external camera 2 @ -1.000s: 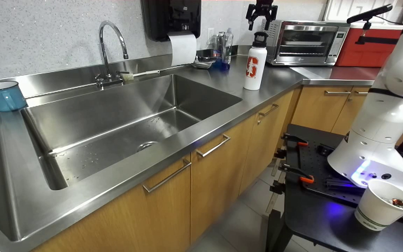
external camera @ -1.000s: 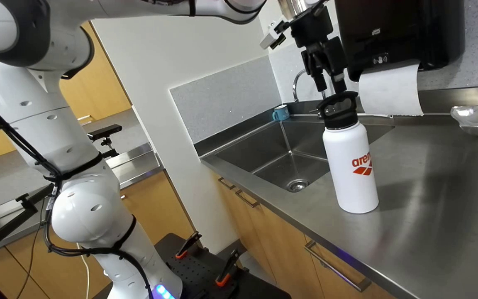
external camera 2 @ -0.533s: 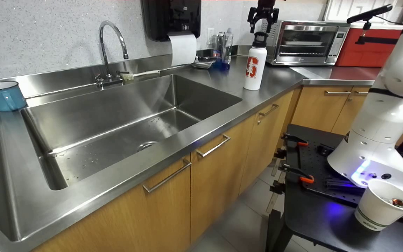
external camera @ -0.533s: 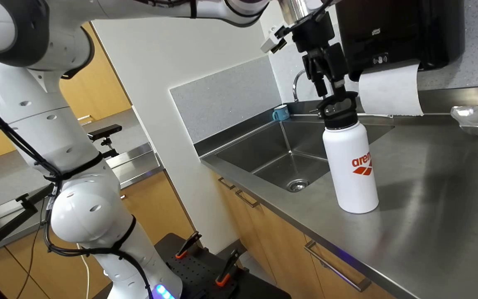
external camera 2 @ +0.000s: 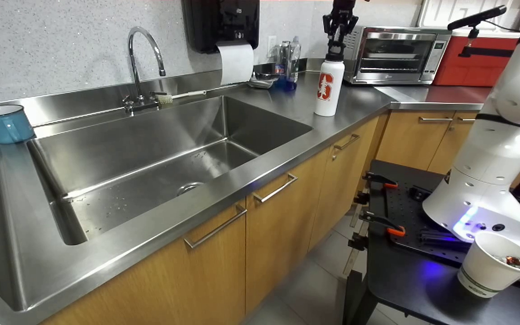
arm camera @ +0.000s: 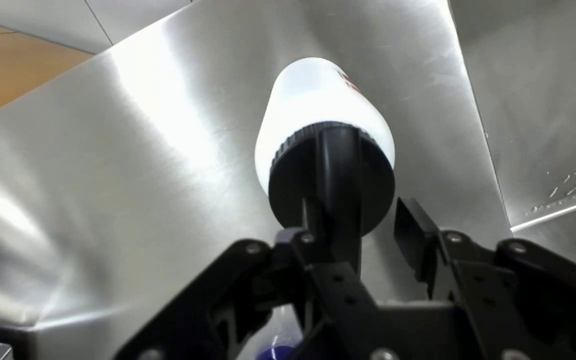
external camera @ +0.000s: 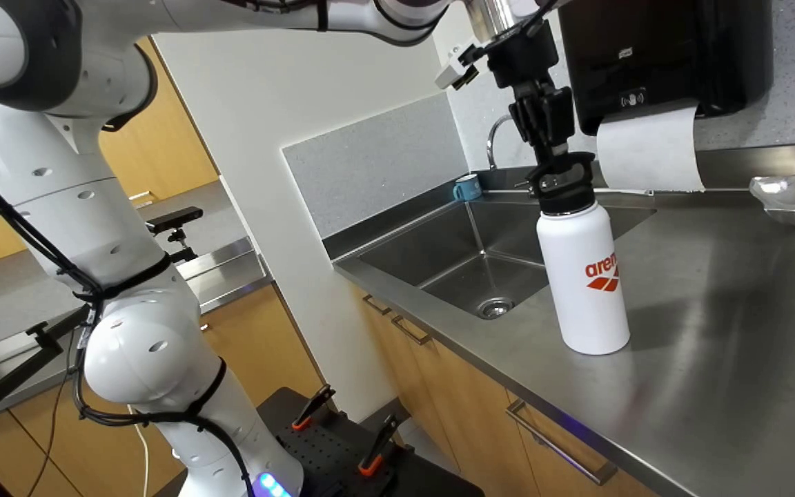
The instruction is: Remove the lid from the flask
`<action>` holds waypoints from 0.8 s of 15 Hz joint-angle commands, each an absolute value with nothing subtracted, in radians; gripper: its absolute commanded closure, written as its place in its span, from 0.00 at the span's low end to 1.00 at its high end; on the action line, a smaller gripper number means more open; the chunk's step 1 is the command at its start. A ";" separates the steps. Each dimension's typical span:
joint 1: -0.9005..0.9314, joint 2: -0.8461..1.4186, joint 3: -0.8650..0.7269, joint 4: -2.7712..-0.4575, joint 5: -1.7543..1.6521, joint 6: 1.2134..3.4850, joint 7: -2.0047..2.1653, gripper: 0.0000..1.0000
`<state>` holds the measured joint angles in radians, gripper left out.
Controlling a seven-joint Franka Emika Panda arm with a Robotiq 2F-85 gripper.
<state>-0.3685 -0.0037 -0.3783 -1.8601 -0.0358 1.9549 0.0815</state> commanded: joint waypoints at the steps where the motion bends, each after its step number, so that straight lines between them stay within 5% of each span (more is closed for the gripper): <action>1: -0.370 -0.012 -0.377 -1.876 -0.033 1.987 0.066 0.88; 3: -0.372 -0.013 -0.378 -1.874 -0.035 1.986 0.064 1.00; 12: -0.371 -0.068 -0.377 -1.884 -0.047 1.983 0.047 0.95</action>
